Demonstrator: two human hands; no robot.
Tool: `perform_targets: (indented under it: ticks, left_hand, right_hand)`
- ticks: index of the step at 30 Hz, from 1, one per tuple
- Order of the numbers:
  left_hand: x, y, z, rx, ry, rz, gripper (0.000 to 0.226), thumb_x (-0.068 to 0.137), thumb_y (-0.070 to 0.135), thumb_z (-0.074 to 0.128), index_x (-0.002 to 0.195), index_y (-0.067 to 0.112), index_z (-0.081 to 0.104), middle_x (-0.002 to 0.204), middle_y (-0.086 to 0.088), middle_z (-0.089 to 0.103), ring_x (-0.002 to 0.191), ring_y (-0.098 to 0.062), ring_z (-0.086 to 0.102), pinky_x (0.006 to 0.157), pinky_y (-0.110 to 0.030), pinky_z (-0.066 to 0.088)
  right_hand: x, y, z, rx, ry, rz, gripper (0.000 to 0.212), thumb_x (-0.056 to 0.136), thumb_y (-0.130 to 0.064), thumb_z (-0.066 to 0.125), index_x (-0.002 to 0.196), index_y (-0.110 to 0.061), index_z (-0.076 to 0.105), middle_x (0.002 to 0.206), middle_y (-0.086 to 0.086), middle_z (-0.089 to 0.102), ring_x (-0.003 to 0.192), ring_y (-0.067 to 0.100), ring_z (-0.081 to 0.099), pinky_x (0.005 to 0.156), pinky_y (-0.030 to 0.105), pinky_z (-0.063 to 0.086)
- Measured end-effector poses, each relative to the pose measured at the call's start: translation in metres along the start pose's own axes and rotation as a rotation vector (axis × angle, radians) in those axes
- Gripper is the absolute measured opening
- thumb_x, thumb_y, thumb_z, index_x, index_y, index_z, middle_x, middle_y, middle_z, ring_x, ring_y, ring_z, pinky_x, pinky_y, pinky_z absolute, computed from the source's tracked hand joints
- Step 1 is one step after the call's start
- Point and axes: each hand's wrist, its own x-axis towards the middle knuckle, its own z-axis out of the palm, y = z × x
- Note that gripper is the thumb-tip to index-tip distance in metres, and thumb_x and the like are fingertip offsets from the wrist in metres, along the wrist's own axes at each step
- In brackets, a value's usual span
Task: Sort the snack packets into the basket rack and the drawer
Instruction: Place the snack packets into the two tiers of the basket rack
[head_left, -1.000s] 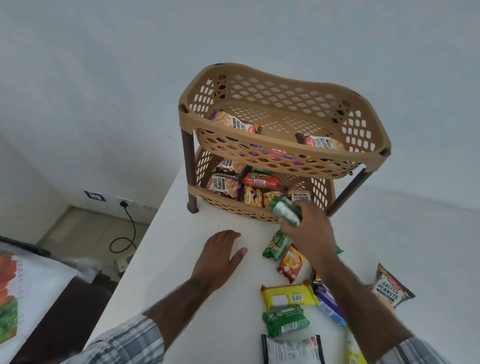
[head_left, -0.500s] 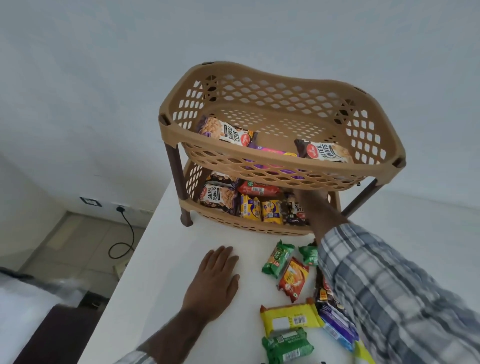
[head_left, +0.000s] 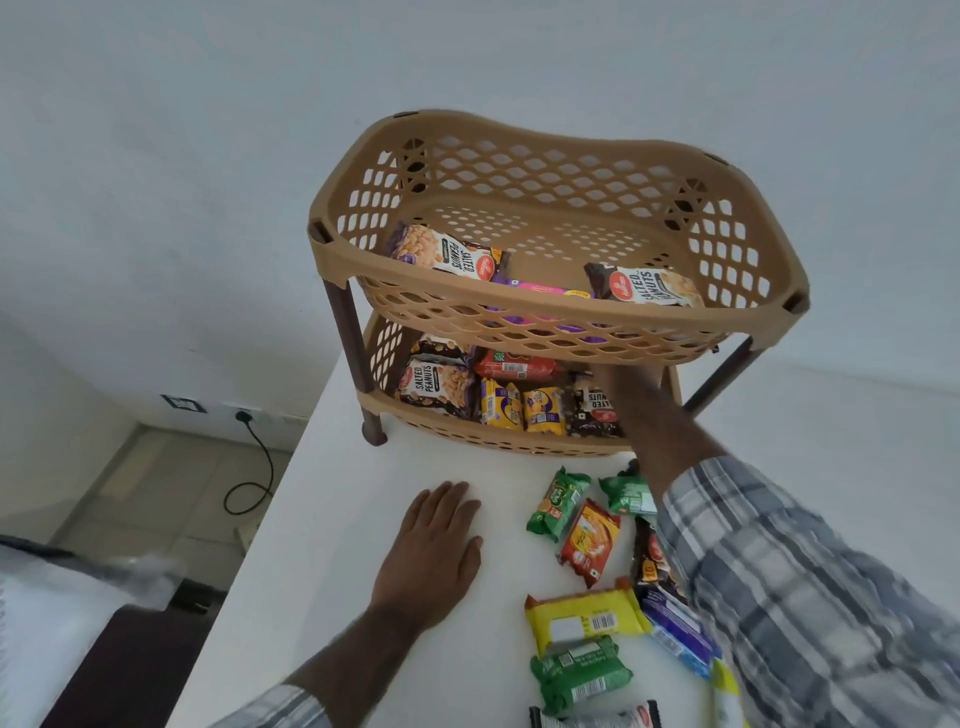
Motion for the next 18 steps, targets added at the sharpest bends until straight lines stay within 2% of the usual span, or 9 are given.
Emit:
perform_targets:
  ticks: [2,4,6,8,10,12,14,16,18]
  left_hand:
    - [0.001,0.000,-0.001,-0.004,0.001,0.007,0.049,0.103,0.042,0.036,0.145,0.019,0.048,0.157,-0.004,0.040,0.148,-0.023,0.030,0.124,-0.040,0.019]
    - [0.000,0.000,-0.001,-0.018,0.005,0.011,0.049,0.102,0.042,0.036,0.143,0.019,0.049,0.156,-0.004,0.041,0.148,-0.023,0.031,0.124,-0.041,0.021]
    - [-0.002,0.000,-0.002,-0.074,0.010,-0.015,0.050,0.101,0.044,0.035,0.142,0.021,0.049,0.157,-0.002,0.039,0.148,-0.021,0.029,0.124,-0.040,0.019]
    - [-0.004,0.007,-0.003,-0.145,0.006,-0.050,0.049,0.099,0.044,0.036,0.142,0.024,0.049,0.158,0.000,0.037,0.148,-0.020,0.028,0.125,-0.037,0.015]
    - [-0.008,0.018,-0.003,-0.184,-0.018,-0.044,0.049,0.100,0.043,0.039,0.144,0.024,0.047,0.160,0.001,0.033,0.149,-0.019,0.026,0.124,-0.033,0.010]
    - [-0.015,0.026,0.000,-0.151,-0.067,0.010,0.057,0.100,0.048,0.033,0.151,0.024,0.039,0.165,0.000,0.022,0.153,-0.018,0.016,0.125,-0.031,0.004]
    - [-0.022,0.026,0.005,-0.071,-0.098,0.047,0.067,0.099,0.057,0.022,0.158,0.025,0.026,0.168,0.000,0.006,0.155,-0.017,0.001,0.124,-0.034,-0.002]
    - [-0.026,0.021,0.008,-0.009,-0.107,0.047,0.070,0.099,0.061,0.016,0.161,0.028,0.014,0.168,0.002,-0.005,0.155,-0.017,-0.009,0.123,-0.036,-0.007]
    - [-0.027,0.017,0.007,0.010,-0.095,0.039,0.069,0.100,0.061,0.018,0.161,0.028,0.013,0.168,0.002,-0.005,0.155,-0.018,-0.010,0.122,-0.035,-0.008]
  right_hand:
    - [-0.006,0.008,-0.002,-0.206,0.109,-0.065,0.021,0.096,-0.043,0.059,0.109,-0.027,0.063,0.106,-0.008,0.068,0.099,0.017,0.064,0.068,0.023,0.049]
    - [-0.040,0.018,-0.008,-0.436,0.142,-0.225,0.025,0.095,-0.034,0.059,0.118,-0.023,0.063,0.117,0.001,0.068,0.109,0.023,0.063,0.085,0.037,0.054]
    - [-0.097,0.033,-0.009,-0.378,0.218,-0.354,0.014,0.097,-0.022,0.059,0.107,-0.016,0.067,0.106,0.005,0.068,0.101,0.021,0.061,0.083,0.036,0.052]
    - [-0.153,0.054,-0.009,-0.314,0.250,-0.388,0.012,0.096,-0.019,0.057,0.099,-0.015,0.067,0.098,0.004,0.066,0.095,0.020,0.057,0.079,0.034,0.049]
    - [-0.183,0.081,0.001,-0.390,0.099,-0.292,0.019,0.093,-0.029,0.056,0.108,-0.020,0.064,0.106,0.002,0.065,0.105,0.022,0.056,0.086,0.036,0.048]
    - [-0.191,0.104,0.011,-0.544,-0.063,-0.174,0.047,0.088,-0.041,0.062,0.130,-0.023,0.052,0.127,0.002,0.058,0.122,0.025,0.049,0.102,0.039,0.042]
    - [-0.191,0.115,0.016,-0.652,-0.126,-0.174,0.072,0.084,-0.051,0.066,0.143,-0.023,0.037,0.141,0.005,0.049,0.132,0.027,0.042,0.112,0.043,0.036]
    - [-0.187,0.116,0.019,-0.704,-0.150,-0.212,0.083,0.083,-0.050,0.070,0.148,-0.020,0.029,0.145,0.008,0.044,0.135,0.029,0.040,0.115,0.045,0.034]
    - [-0.179,0.111,0.020,-0.751,-0.182,-0.223,0.088,0.082,-0.045,0.072,0.150,-0.016,0.026,0.147,0.010,0.044,0.133,0.031,0.043,0.113,0.046,0.036]
